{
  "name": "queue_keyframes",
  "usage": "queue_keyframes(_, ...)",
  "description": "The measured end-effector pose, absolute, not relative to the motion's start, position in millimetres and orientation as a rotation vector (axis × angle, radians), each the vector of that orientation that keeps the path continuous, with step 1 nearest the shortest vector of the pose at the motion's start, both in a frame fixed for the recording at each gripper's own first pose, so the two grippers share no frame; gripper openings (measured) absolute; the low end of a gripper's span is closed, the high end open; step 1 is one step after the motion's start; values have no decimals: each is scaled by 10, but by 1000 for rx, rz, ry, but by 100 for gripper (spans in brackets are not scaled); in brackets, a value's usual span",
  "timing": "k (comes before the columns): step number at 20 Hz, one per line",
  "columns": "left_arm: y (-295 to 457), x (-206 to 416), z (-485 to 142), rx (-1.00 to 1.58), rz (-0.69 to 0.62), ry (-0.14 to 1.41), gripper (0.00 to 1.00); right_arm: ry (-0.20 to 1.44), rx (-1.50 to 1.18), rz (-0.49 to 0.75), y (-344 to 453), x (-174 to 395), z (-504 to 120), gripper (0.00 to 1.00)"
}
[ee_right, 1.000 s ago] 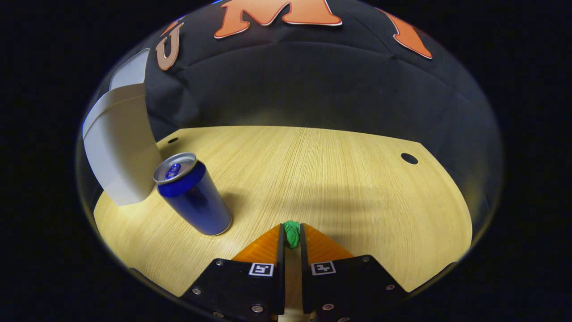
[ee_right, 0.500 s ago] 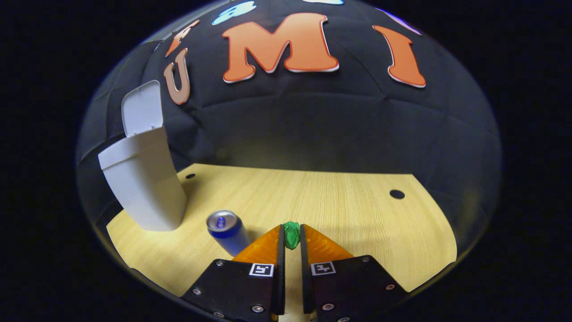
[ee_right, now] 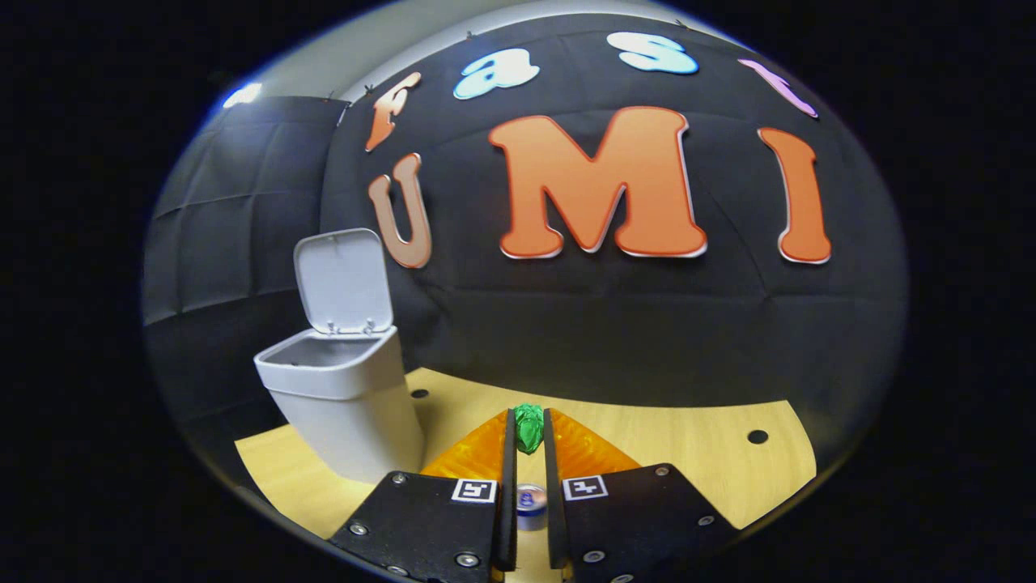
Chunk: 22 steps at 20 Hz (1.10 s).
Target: Press the lid of the desktop garbage bin to open it, pick up the crumpled paper on the desktop and throw it into the bin, then pick up the pop can on the desktop and drop it into the bin, and finally close the garbage bin lid.
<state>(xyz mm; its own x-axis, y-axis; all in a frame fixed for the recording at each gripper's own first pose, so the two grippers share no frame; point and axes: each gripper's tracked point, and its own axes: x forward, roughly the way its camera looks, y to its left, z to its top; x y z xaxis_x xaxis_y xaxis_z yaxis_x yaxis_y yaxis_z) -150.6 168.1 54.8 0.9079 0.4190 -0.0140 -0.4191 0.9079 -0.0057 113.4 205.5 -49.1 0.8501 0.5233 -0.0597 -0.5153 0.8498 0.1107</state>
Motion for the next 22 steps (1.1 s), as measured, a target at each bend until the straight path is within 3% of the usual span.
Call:
queue_keyframes(8, 2111, -1822, 605, -25, 536, -26, 85, -21, 114, 677, 2847, 993, 296, 15)
queue_keyframes(22, 2739, -2150, 508, -58, 647, -35, 85, -38, 68, 859, 4577, 908, 539, 15)
